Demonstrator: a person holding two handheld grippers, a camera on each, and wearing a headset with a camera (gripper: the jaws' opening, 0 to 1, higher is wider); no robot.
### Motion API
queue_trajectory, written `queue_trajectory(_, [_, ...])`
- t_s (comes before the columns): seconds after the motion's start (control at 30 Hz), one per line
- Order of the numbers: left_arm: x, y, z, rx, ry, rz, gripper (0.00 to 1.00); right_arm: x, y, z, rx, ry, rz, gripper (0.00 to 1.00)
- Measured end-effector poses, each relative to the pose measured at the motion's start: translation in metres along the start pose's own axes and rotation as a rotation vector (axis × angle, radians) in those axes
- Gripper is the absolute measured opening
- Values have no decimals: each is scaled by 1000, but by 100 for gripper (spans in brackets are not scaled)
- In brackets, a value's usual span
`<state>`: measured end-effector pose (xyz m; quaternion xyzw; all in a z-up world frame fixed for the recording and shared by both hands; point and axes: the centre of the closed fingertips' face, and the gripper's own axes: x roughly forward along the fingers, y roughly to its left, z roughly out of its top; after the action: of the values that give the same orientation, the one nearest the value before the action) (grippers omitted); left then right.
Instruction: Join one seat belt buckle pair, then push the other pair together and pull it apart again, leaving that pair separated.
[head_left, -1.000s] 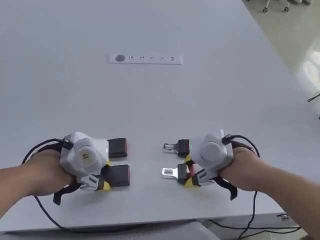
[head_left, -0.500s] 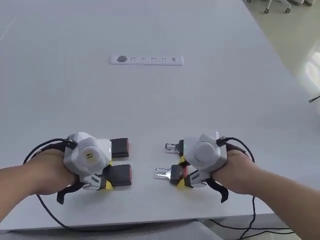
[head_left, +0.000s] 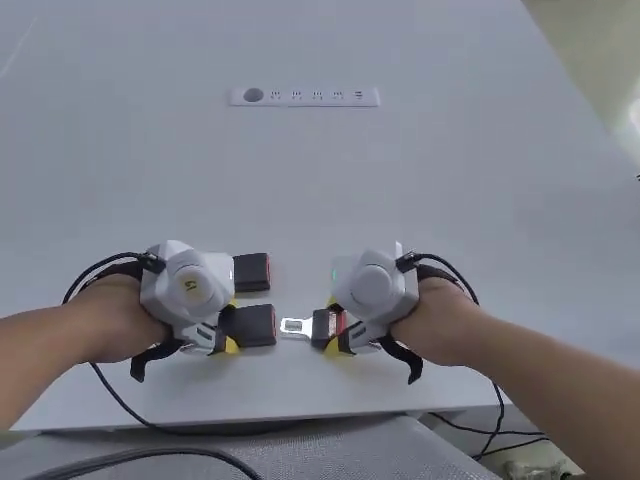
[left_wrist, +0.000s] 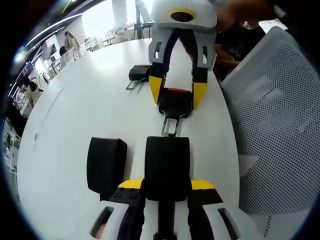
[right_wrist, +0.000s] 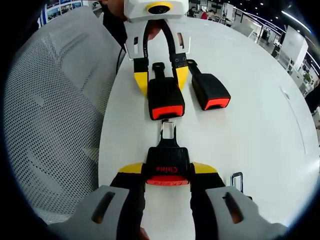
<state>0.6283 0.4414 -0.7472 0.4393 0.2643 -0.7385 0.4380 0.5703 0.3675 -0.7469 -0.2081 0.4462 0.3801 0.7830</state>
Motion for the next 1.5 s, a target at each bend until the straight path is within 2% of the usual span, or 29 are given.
queue_trajectory(0.07, [0,0,0,1,0,-1,33,3,0,5,-8,-5,3,33])
queue_trajectory(0.1, [0,0,0,5,1,-4,33,3,-1,4,-12,8,0,33])
queue_trajectory(0.13, [0,0,0,3,2,-4,33,3,-2,8,-19,-10,-1,33])
queue_trajectory(0.37, [0,-1,0,11,9,-10,33,7,0,15,-47,-10,10,33])
queue_trajectory(0.77, [0,-1,1,49,28,-38,32,9,-1,14,-42,-14,22,33])
queue_trajectory(0.93, [0,-1,1,51,25,-39,32,10,-1,14,-38,-5,2,33])
queue_trajectory(1.23, [0,-1,1,57,32,-38,32,9,-1,15,-41,-42,-3,32])
queue_trajectory(1.5, [0,-2,2,70,34,-45,32,9,-2,15,-64,-29,6,32])
